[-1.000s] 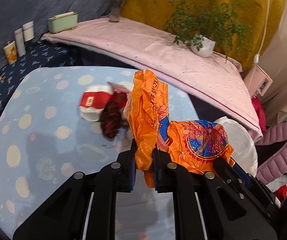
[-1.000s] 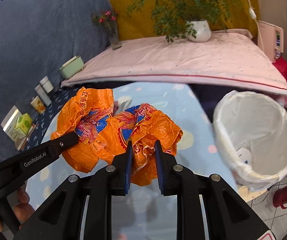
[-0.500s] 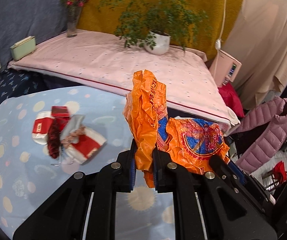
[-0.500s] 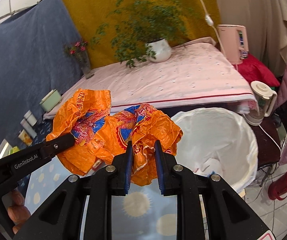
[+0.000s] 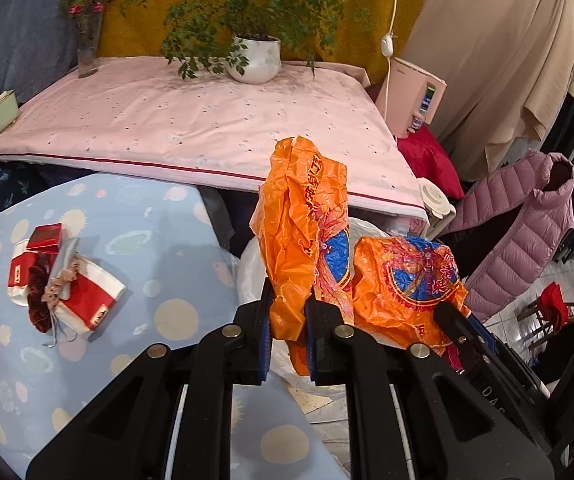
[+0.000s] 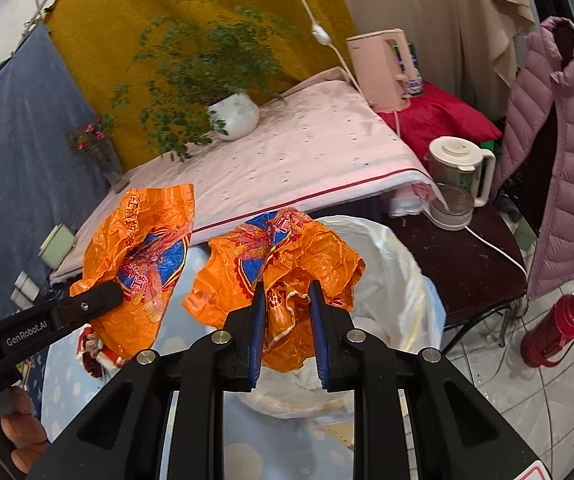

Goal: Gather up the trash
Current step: 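Lift both orange bags and carry them toward the bin, then open both grippers over the bin to drop the orange bags, then move both grippers back over the cups and scrunchie, then grasp the dark red scrunchie with the left gripper while the right gripper grasps the grey mask, then lift the scrunchie and grey mask and carry them toward the bin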

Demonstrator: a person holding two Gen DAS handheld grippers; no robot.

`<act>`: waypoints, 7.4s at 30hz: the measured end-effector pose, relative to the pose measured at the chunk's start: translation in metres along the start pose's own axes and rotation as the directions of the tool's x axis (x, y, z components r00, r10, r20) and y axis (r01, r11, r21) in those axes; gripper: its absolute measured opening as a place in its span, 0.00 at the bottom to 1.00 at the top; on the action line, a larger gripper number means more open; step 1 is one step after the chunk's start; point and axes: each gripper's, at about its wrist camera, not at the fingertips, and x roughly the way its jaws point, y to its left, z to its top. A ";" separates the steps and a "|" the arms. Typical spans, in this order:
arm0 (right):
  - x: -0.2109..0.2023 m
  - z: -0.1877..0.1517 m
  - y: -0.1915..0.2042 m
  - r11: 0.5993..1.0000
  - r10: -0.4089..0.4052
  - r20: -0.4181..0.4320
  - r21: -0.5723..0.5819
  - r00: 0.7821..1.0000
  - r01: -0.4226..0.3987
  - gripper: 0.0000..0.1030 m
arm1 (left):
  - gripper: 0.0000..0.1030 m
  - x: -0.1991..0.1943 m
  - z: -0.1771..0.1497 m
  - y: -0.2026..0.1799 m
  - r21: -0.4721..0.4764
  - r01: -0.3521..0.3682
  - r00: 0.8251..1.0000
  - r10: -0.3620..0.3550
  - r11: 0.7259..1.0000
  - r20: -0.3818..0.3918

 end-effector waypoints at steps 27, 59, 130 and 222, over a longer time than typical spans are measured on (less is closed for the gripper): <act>0.044 0.003 -0.003 1.000 -0.029 -0.056 0.000 0.998 0.029 0.31 | 0.54 0.050 -0.002 -0.003 -0.002 -0.018 0.998 0.018 1.000 -0.054; 0.033 -0.014 0.055 0.995 -0.011 -0.066 -0.097 0.998 0.004 0.45 | 0.58 0.018 -0.020 0.067 -0.119 -0.084 0.996 0.081 0.989 -0.029; 0.150 -0.086 0.298 0.917 0.161 -0.350 -0.292 0.923 -0.271 0.45 | 0.14 0.034 -0.071 0.312 -0.425 -0.144 0.987 0.101 0.894 -0.122; 0.116 -0.108 0.295 0.832 0.240 -0.432 -0.370 0.869 -0.414 0.06 | 0.08 -0.045 -0.083 0.284 -0.444 -0.156 0.987 0.155 0.882 -0.040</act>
